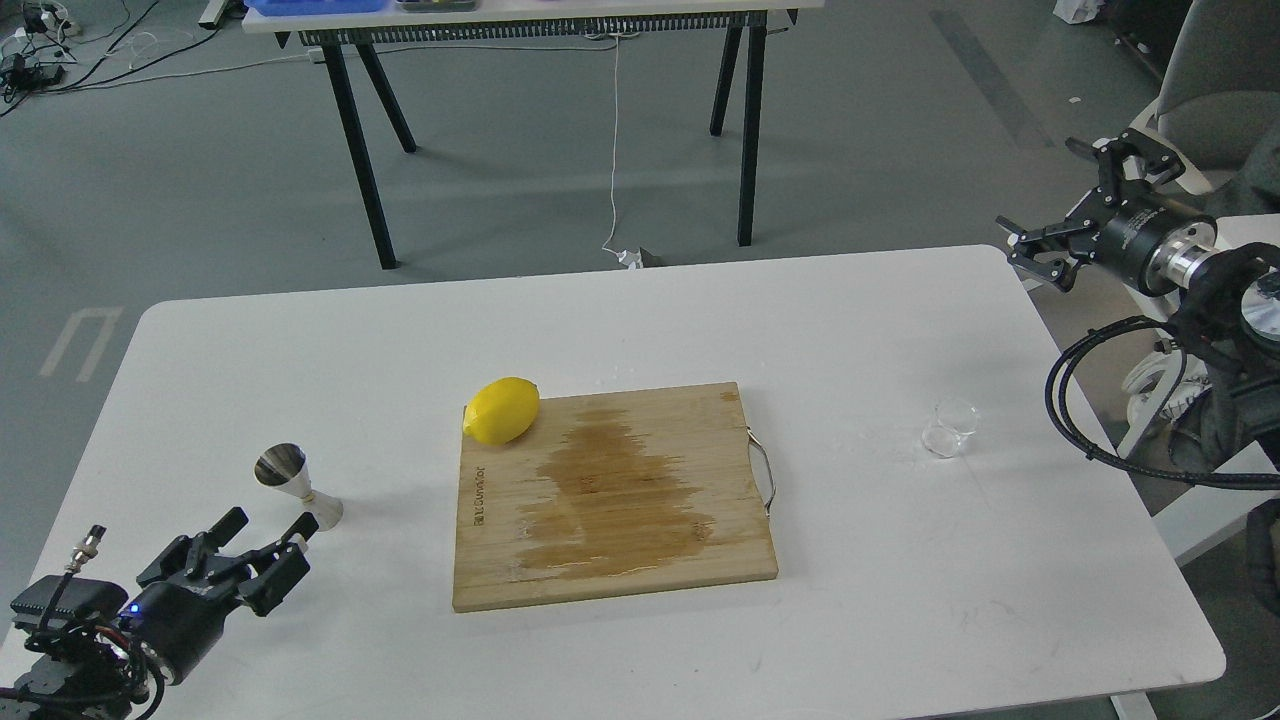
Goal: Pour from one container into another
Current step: 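Close the left gripper around the metal jigger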
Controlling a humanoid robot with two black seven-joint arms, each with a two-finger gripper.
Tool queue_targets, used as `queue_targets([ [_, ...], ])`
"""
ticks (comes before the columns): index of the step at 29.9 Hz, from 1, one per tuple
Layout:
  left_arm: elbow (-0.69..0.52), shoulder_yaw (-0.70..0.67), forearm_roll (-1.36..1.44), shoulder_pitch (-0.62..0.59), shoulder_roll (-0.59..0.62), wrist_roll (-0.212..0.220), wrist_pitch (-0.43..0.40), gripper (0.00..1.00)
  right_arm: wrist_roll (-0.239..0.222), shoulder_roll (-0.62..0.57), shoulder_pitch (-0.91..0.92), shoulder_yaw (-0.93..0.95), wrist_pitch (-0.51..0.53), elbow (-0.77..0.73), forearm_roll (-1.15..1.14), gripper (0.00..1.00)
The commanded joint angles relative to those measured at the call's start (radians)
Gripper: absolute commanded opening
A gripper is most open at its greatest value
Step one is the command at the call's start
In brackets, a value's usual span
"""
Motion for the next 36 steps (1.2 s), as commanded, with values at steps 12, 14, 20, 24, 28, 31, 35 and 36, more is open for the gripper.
queue_targets([
  [12, 0.116, 0.053, -0.001, -0.09, -0.082, 0.0, 0.0, 0.98, 0.0, -0.011, 0.001, 0.0, 0.0, 0.001, 0.002, 0.99],
  [14, 0.138, 0.054, -0.001, -0.103, -0.098, 0.0, 0.0, 0.98, 0.0, -0.011, -0.001, 0.0, 0.0, 0.0, 0.002, 0.99],
  [20, 0.204, 0.074, -0.004, -0.152, -0.141, 0.0, 0.0, 0.95, 0.0, -0.017, -0.001, 0.0, 0.0, 0.001, 0.002, 0.99],
  [24, 0.277, 0.099, -0.008, -0.187, -0.174, 0.0, 0.0, 0.85, 0.0, -0.02, -0.002, 0.0, 0.0, 0.001, 0.002, 0.99],
  [28, 0.374, 0.115, -0.012, -0.224, -0.22, 0.0, 0.0, 0.53, 0.0, -0.026, -0.005, 0.0, 0.0, 0.001, 0.002, 0.99],
  [31, 0.446, 0.117, -0.017, -0.251, -0.26, 0.0, 0.0, 0.24, 0.0, -0.026, -0.007, 0.002, 0.0, 0.001, 0.002, 0.99],
  [35, 0.46, 0.116, -0.015, -0.271, -0.273, 0.0, 0.0, 0.04, 0.0, -0.026, -0.015, 0.002, 0.0, 0.001, 0.002, 0.99],
  [36, 0.457, 0.115, -0.015, -0.275, -0.273, 0.0, 0.0, 0.02, 0.0, -0.026, -0.015, 0.002, 0.0, 0.001, 0.002, 0.99],
])
